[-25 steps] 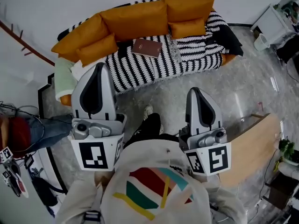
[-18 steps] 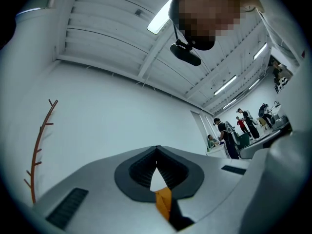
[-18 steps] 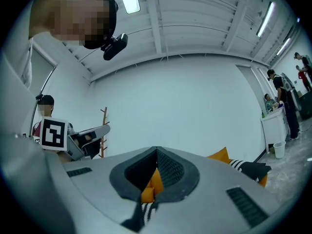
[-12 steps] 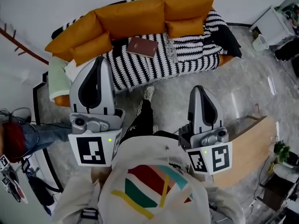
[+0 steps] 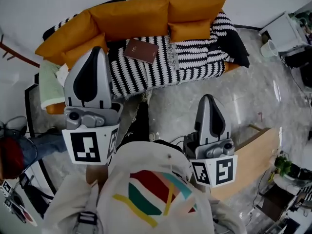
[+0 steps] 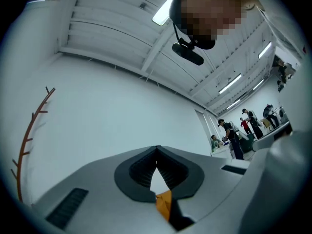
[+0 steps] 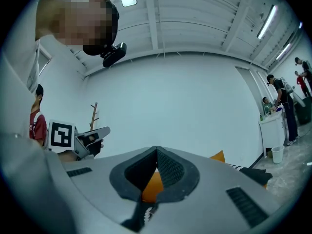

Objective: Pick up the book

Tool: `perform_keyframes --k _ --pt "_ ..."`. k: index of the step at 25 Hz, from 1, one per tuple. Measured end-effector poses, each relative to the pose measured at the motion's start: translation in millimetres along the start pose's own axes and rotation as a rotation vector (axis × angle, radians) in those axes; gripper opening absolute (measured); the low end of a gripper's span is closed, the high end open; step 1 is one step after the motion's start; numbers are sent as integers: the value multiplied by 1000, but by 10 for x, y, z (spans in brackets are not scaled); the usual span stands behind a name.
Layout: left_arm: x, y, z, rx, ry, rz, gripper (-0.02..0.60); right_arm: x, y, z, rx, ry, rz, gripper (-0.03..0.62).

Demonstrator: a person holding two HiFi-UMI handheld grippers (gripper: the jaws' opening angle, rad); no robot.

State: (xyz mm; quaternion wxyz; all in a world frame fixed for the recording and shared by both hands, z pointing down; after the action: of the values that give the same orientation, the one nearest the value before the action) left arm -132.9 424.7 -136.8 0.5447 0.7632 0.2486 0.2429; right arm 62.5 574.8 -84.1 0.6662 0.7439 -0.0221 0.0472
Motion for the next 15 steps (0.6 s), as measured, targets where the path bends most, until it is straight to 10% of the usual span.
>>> perform_keyframes --k 15 --pt "-955 1123 1908 -108 7 -73 2 264 200 2382 -78 -157 74 12"
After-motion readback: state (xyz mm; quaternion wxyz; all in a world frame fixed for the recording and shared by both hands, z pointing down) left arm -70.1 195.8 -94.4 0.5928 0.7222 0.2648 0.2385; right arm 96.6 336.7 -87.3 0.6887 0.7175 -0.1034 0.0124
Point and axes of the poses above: the fingertips, and each gripper's own axes: z forward along the fingers, x to its right, y out of its underside, the point moved 4 cm from there along -z, backward along the fingers, and after that the axes turned 4 degrees about -z, right-handed, at the moved point
